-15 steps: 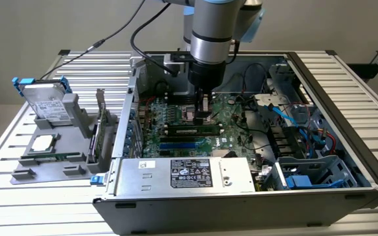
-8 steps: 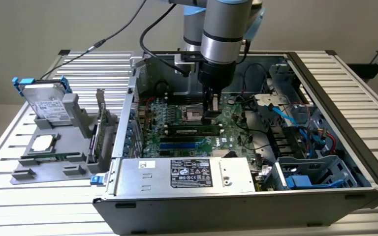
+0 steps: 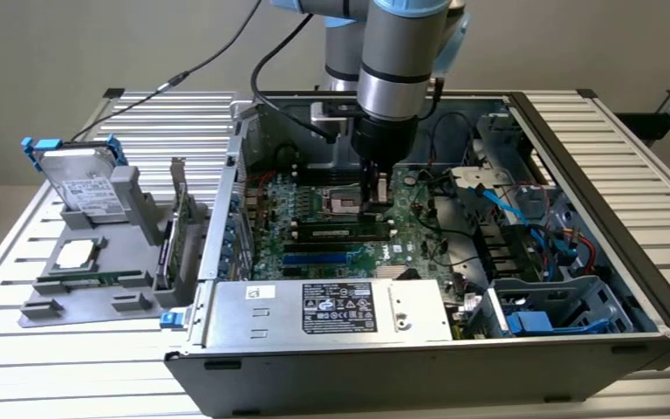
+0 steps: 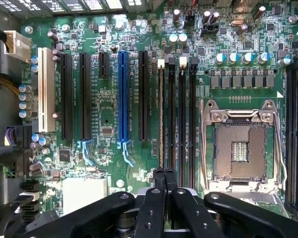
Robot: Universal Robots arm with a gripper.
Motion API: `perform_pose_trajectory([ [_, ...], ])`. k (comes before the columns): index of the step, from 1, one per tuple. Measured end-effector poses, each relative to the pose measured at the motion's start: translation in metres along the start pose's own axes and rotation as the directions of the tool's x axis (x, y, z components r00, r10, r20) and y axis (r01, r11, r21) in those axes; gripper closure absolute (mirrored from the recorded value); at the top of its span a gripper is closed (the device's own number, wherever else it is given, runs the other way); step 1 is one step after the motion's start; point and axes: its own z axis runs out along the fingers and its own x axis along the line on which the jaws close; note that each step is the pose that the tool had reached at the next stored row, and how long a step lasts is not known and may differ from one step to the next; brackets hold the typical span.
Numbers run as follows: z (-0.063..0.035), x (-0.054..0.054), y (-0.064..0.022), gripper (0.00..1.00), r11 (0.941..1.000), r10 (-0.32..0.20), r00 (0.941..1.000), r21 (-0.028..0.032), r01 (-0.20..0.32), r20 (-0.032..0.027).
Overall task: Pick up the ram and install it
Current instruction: 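Press down the ram until it locks into place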
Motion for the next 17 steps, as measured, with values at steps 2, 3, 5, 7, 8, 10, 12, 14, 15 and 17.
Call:
perform_pose_trajectory([
  [2, 0.0007, 0.0000, 0.0000, 0.90, 1.0000, 0.000, 1.0000, -0.0001, 0.000, -0.0002],
  [3, 0.0007, 0.0000, 0.0000, 0.90, 1.0000, 0.000, 1.0000, -0.0001, 0.000, -0.0003],
  [5, 0.0011, -0.0001, -0.0001, 0.90, 1.0000, 0.000, 1.0000, 0.0000, 0.000, -0.0001],
  [7, 0.0020, -0.0002, -0.0001, 0.90, 1.0000, 0.000, 1.0000, 0.0001, 0.000, -0.0002],
  [8, 0.0025, -0.0002, -0.0002, 0.90, 1.0000, 0.000, 1.0000, 0.0001, 0.000, -0.0010],
  [10, 0.0028, -0.0002, -0.0002, 0.90, 1.0000, 0.000, 1.0000, 0.0000, 0.000, -0.0024],
  [12, 0.0028, -0.0002, -0.0002, 0.90, 1.0000, 0.000, 1.0000, 0.0000, 0.000, -0.0028],
  [14, 0.0031, -0.0003, -0.0002, 0.90, 1.0000, 0.000, 1.0000, 0.0001, 0.000, -0.0026],
  [15, 0.0035, -0.0003, -0.0002, 0.90, 1.0000, 0.000, 1.0000, 0.0001, 0.000, -0.0024],
  [17, 0.0040, -0.0003, -0.0002, 0.90, 1.0000, 0.000, 1.0000, 0.0000, 0.000, -0.0031],
])
